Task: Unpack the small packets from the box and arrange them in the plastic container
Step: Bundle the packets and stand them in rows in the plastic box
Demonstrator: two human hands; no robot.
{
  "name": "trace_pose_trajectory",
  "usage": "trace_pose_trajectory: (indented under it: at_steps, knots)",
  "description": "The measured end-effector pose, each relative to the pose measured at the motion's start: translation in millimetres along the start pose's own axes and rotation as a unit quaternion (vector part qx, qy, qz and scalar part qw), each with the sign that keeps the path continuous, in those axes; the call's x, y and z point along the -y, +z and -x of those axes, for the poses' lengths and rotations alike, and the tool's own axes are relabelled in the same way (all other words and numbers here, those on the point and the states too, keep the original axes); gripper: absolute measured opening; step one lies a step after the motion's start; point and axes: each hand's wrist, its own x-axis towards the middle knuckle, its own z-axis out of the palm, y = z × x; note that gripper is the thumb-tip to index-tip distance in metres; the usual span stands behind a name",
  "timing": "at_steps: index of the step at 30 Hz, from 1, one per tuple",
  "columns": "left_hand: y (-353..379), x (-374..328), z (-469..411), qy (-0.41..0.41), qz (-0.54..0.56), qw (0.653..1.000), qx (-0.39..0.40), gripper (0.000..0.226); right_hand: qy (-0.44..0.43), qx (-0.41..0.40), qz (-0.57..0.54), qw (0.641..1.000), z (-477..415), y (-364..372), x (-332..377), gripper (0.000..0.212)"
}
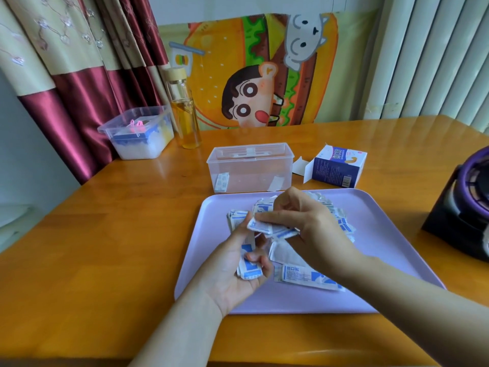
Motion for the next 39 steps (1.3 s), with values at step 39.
trace_pose_trajectory:
  at_steps: [39]
  knots:
    - [-5.3, -0.5, -5.0, -0.003, 0.011, 0.999, 0.046, 0.022, 0.277, 0.127, -0.156, 0.939, -24.1, -18.6, 11.2, 0.017]
